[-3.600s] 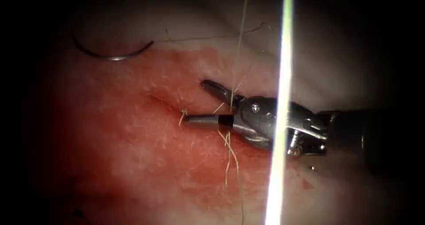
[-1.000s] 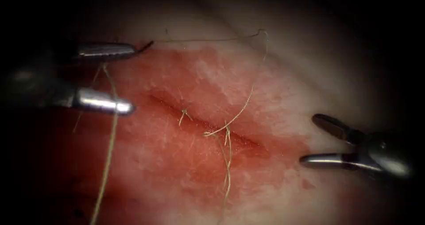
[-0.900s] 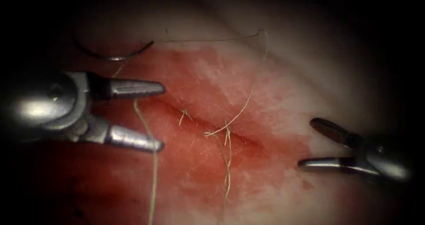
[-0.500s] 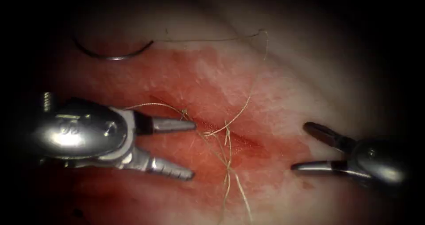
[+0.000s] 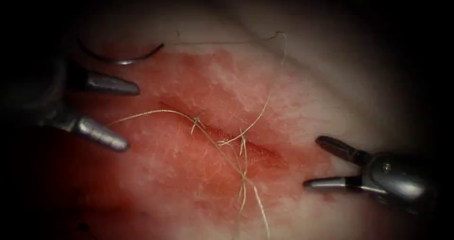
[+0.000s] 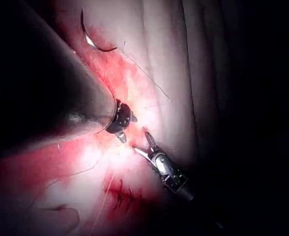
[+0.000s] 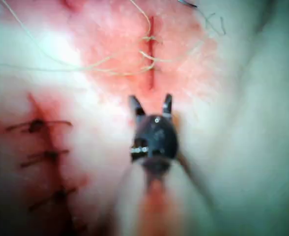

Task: Wound Closure

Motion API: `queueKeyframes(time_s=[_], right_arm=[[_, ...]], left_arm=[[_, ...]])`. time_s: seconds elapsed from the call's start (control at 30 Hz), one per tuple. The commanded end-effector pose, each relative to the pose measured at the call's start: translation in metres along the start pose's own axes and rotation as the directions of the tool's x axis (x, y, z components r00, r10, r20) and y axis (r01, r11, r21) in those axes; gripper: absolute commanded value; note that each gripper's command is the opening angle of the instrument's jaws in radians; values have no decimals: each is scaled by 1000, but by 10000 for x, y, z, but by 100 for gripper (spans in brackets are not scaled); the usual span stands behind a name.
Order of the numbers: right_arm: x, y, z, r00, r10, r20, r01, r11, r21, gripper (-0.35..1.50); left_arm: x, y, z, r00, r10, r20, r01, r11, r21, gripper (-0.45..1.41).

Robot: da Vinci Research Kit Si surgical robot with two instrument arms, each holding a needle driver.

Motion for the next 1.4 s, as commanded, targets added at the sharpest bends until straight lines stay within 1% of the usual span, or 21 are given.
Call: queueKeyframes(time_s=[0.03,0.07,0.1,0.17,0.2,0.23,0.33,0.43,0.5,0.53,0.67,0.8,0.83,0.97,1.1,1.13,1.23,1.4], right_arm=[[-4,-4,5,1000,0,-1,0,1000,2,146],[-4,-2,3,1000,-6,0,6,1000,1,145],[-4,-1,1,1000,-12,1,12,1000,-4,143],[-4,5,-5,1000,-24,9,24,999,-28,141],[-5,15,-16,999,-35,24,37,998,-53,140],[-6,20,-21,999,-41,32,43,997,-70,140],[-10,36,-39,997,-38,63,45,992,-114,140],[-13,47,-52,997,-26,74,37,988,-152,140],[-14,49,-54,997,-17,75,28,988,-155,140],[-14,49,-53,997,-18,75,30,988,-152,140],[-12,44,-48,997,-19,74,30,988,-148,140],[-11,40,-45,997,-18,72,28,989,-143,140],[-10,39,-43,997,-18,71,28,990,-141,140],[-10,38,-41,997,-17,71,28,989,-144,140],[-10,35,-38,997,-17,75,28,990,-139,140],[-10,33,-36,997,-17,76,27,991,-135,140],[-11,30,-32,997,-17,77,27,991,-131,140],[-11,30,-31,997,-17,79,27,991,-129,141]], left_arm=[[6,-3,23,1000,-11,-17,11,1000,17,73],[20,-6,50,998,-35,-45,36,999,36,72],[25,-7,61,998,-38,-58,41,998,45,70],[32,-7,85,995,-53,-85,58,996,63,69],[33,-5,106,995,-50,-86,57,996,75,67],[31,-3,119,995,-46,-83,53,995,80,67],[22,1,149,999,-36,-26,38,997,74,67],[11,4,181,998,-37,44,34,998,62,67],[-2,7,212,995,-51,87,46,997,64,67],[-7,9,222,994,-57,97,50,996,69,66],[-27,14,250,987,-71,143,60,995,82,66],[-44,17,259,977,-90,193,73,993,89,66],[-51,19,258,972,-96,215,79,993,89,66],[-61,22,251,967,-105,231,87,993,85,64],[-75,24,234,959,-97,267,81,994,71,64],[-81,24,223,958,-97,271,76,993,85,64],[-89,26,207,958,-93,273,68,993,101,64],[-104,28,187,957,-91,275,63,992,111,64]])
